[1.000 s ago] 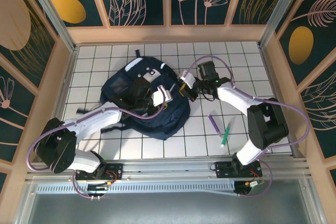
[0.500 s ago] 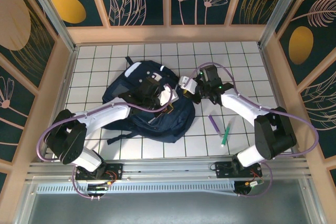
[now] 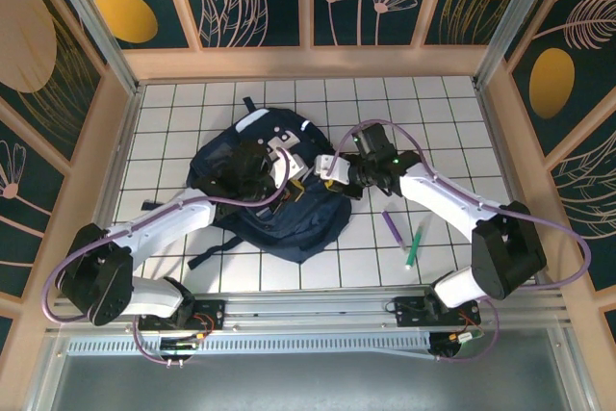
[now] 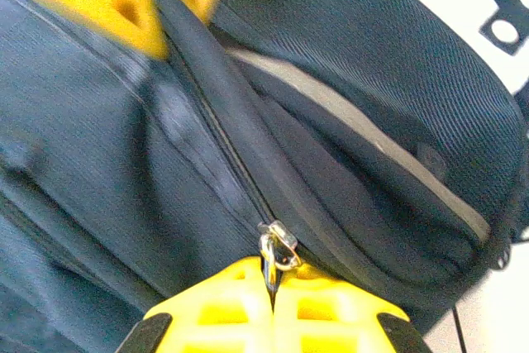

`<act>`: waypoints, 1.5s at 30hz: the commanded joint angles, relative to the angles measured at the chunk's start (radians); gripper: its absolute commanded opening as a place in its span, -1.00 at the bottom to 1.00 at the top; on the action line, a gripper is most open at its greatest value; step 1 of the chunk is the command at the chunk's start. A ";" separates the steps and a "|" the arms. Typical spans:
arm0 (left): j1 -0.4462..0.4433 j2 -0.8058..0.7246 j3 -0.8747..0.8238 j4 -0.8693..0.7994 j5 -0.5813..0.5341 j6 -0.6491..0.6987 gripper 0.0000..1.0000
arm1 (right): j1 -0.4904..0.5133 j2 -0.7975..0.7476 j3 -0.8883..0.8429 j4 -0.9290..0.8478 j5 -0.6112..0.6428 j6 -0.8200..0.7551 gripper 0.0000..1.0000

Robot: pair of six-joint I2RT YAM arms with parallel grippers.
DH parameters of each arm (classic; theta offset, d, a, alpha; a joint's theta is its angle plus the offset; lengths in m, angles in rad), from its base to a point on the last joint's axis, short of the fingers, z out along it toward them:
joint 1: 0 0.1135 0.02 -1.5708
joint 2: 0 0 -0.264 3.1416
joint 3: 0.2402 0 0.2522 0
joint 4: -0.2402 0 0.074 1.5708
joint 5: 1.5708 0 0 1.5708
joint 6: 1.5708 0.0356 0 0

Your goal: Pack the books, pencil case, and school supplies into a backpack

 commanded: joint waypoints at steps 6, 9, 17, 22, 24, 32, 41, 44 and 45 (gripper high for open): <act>0.008 0.061 0.084 0.285 0.154 -0.084 -1.00 | 0.044 0.015 0.047 -0.081 -0.188 -0.011 -1.00; 0.007 0.081 0.086 0.348 0.205 -0.146 -0.98 | 0.057 0.036 0.051 -0.049 -0.221 -0.006 -1.00; 0.046 0.045 0.110 0.242 0.069 -0.261 -0.02 | 0.057 -0.014 -0.025 0.045 -0.157 -0.026 -1.00; 0.087 0.024 0.110 0.161 0.108 -0.292 0.16 | 0.061 -0.077 -0.108 0.142 -0.151 -0.033 -1.00; 0.087 0.029 0.110 0.155 0.103 -0.314 0.34 | 0.070 -0.080 -0.117 0.153 -0.132 -0.041 -1.00; 0.086 0.154 0.224 0.086 0.167 -0.408 0.49 | 0.116 -0.103 -0.168 0.236 -0.052 -0.101 -1.00; 0.096 0.274 0.438 -0.223 -0.173 -0.016 0.66 | 0.126 -0.124 -0.206 0.247 -0.017 -0.117 -1.00; 0.122 0.329 0.474 -0.343 -0.367 -0.086 0.79 | 0.113 -0.133 -0.202 0.227 -0.020 -0.115 -1.00; 0.137 0.340 0.477 -0.386 -0.370 -0.102 0.91 | 0.106 -0.139 -0.206 0.229 -0.025 -0.111 -1.00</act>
